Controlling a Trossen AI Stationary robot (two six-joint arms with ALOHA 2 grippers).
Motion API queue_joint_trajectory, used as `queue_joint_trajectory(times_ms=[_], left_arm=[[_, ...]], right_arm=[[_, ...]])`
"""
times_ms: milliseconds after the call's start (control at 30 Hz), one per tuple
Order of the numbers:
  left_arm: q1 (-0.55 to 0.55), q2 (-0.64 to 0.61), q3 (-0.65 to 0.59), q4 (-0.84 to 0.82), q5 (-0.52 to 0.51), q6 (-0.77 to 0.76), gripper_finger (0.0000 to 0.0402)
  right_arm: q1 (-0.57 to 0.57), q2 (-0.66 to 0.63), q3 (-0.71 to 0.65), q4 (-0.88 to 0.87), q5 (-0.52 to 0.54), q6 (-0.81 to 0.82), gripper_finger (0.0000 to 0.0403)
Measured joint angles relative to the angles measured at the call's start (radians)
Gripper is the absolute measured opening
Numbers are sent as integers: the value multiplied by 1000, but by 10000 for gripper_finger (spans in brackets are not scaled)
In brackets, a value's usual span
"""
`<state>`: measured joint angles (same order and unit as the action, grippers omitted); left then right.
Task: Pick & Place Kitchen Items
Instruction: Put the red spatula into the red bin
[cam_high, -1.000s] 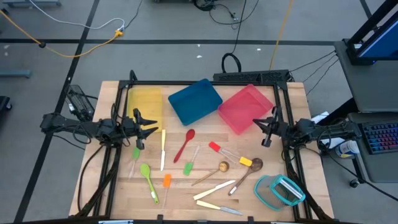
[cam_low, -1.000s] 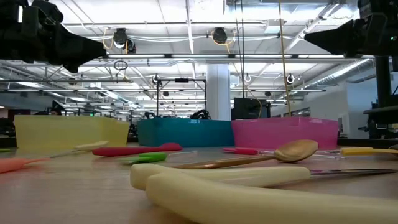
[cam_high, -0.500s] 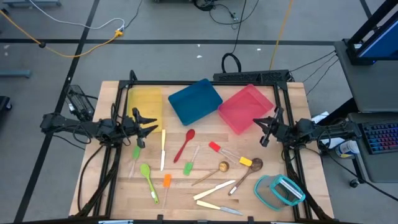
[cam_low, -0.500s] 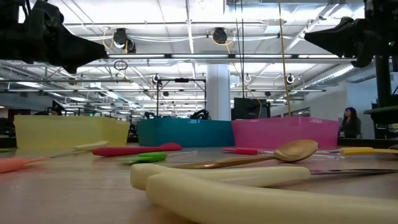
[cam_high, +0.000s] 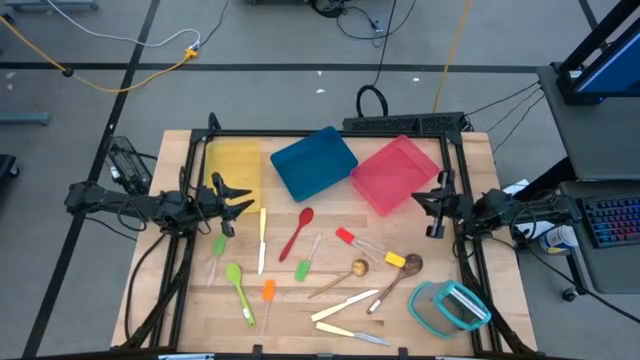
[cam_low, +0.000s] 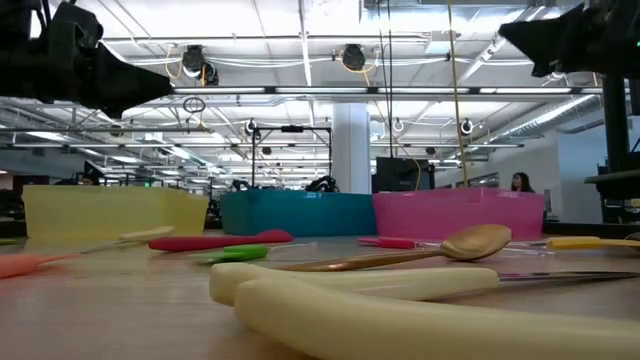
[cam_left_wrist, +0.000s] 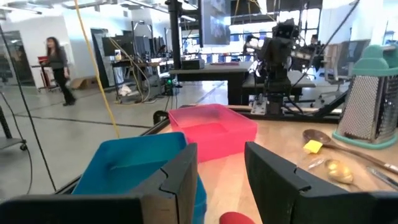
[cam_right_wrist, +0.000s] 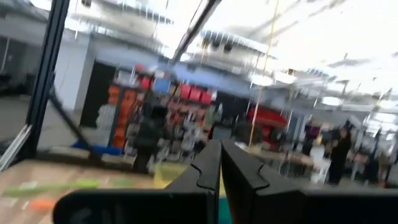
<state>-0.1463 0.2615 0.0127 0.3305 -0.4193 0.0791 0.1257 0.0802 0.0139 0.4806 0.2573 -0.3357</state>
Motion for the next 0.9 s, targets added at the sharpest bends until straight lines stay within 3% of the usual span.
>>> queue_joint_trajectory(times_ms=[233,433,700,900], left_arm=[[0,0,0,0,134,-61,136],[0,0,0,4,233,-120,136],[0,59,9,106,236,-147,136],[0,211,125,104,236,-105,136]], right_arm=[[0,0,0,179,-2,-16,9],[0,72,0,251,-158,66,27],[0,362,14,551,-157,83,105],[0,625,121,558,-158,130,142]])
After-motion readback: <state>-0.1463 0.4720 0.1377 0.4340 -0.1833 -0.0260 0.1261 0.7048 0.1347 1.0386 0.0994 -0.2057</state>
